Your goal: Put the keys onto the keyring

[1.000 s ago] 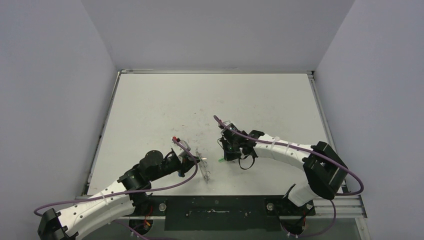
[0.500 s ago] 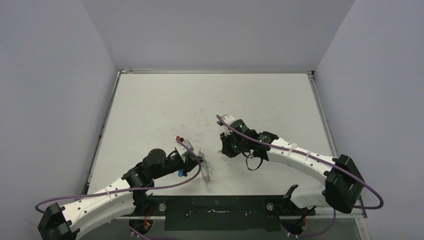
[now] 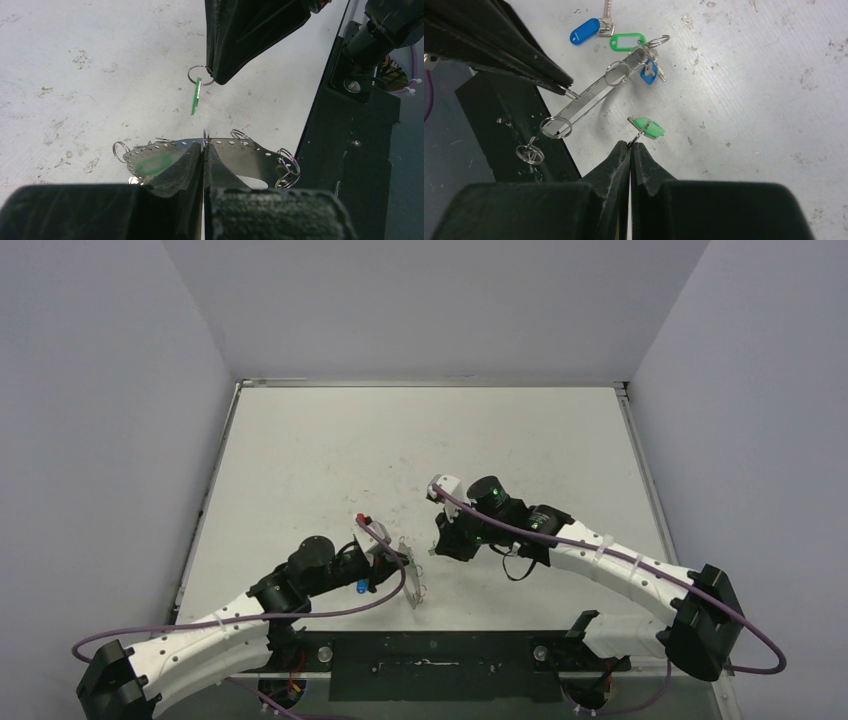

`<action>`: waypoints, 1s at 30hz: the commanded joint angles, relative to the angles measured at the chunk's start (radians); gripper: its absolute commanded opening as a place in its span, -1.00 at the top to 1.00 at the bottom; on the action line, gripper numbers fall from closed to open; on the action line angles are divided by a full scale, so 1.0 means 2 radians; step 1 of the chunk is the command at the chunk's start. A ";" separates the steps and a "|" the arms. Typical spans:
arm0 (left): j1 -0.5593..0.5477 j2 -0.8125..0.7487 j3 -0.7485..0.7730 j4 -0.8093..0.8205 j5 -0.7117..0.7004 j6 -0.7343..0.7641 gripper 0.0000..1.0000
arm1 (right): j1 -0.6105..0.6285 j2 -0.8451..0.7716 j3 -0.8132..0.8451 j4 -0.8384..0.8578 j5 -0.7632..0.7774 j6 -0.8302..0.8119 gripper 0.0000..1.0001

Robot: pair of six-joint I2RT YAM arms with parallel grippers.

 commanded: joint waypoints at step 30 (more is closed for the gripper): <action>0.001 -0.016 -0.082 0.242 0.030 0.022 1.00 | 0.009 -0.029 -0.005 0.054 -0.132 -0.036 1.00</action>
